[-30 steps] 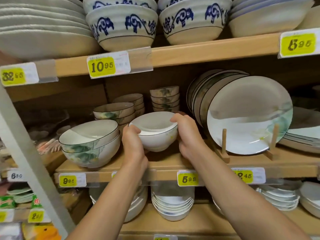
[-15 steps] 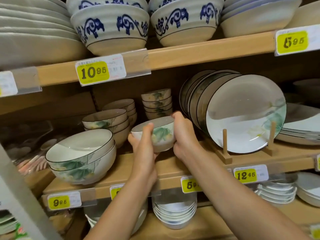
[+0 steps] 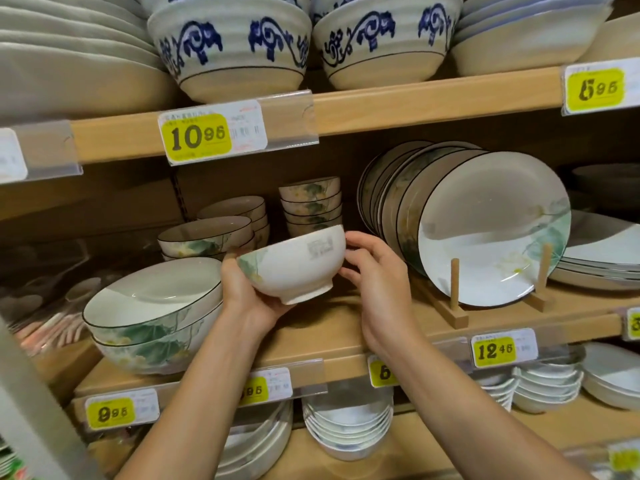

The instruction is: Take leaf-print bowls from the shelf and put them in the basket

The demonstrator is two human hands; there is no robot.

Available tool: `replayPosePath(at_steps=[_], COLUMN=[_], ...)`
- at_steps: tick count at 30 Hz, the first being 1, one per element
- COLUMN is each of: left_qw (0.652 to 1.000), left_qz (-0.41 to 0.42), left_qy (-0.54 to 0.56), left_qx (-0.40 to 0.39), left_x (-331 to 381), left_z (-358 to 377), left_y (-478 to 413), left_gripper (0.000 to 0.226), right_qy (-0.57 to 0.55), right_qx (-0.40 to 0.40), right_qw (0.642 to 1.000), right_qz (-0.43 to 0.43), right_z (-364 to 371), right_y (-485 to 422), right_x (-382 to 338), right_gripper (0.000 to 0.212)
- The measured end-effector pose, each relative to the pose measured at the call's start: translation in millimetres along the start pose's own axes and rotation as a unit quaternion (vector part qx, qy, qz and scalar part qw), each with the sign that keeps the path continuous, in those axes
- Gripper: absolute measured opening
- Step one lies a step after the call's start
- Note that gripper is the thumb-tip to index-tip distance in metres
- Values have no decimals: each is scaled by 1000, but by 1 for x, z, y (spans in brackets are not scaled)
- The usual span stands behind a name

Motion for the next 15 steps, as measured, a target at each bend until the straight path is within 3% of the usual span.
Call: replayPosePath(at_steps=[4,7,11,15], left_qw=[999,995,986,987], left_qz=[34,73,124,115], left_qy=[-4,-68,-114,-112], left_qx=[1,8,9,-9], left_x=[-2,-10,-18,-9], left_z=[7,18,31,41], left_y=[4,13,24,20], left_gripper=[47,36,41,42], right_qy=[11,17,30,14], right_qx=[-25,-62,4,48], right_qw=[1000,996,983,980], right_qz=[11,56,180,191], right_z=[7,17,28,33], right_y=[-2,-9,-39,-54], right_x=[7,7,0,-9], right_gripper=[49,62,50,40])
Point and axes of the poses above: each hand's wrist, its own y-axis away from the middle knuckle, its own z-axis out of the palm, x = y × z, the point moved 2 cm from there along -y, towards the middle knuckle, and after that the axes turned 10 degrees about y, right-handed, at the moved point
